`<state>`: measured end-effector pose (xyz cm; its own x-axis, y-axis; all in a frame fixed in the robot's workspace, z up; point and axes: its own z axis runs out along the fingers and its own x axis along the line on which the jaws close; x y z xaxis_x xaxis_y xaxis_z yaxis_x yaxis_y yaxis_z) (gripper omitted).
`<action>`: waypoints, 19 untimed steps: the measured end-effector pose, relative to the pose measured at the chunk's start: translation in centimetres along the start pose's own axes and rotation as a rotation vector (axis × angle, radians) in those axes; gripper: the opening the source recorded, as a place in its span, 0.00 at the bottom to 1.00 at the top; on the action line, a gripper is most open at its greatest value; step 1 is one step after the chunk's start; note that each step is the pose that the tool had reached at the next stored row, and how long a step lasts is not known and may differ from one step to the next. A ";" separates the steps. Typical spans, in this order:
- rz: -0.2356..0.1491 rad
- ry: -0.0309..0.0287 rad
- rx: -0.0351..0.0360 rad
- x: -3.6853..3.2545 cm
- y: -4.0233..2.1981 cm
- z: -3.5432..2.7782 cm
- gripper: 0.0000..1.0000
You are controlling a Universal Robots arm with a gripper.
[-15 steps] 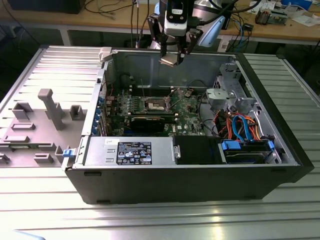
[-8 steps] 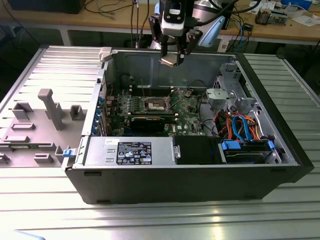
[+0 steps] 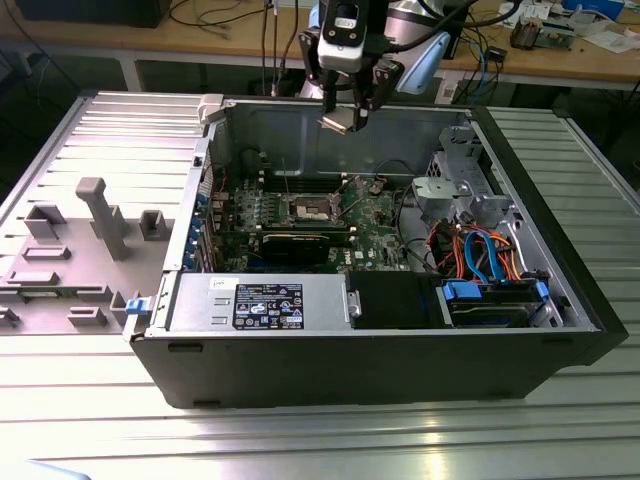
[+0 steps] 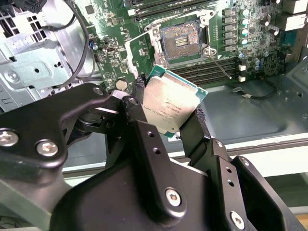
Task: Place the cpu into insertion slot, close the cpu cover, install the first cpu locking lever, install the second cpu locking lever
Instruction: 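Place the cpu into insertion slot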
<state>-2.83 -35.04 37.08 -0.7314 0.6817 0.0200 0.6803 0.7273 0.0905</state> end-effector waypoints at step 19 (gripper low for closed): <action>0.076 -0.0058 -0.0027 -0.02 -0.03 0.01 0.55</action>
<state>-2.83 -35.07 37.06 -0.6773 0.7354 0.0212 0.7338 0.6731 0.0917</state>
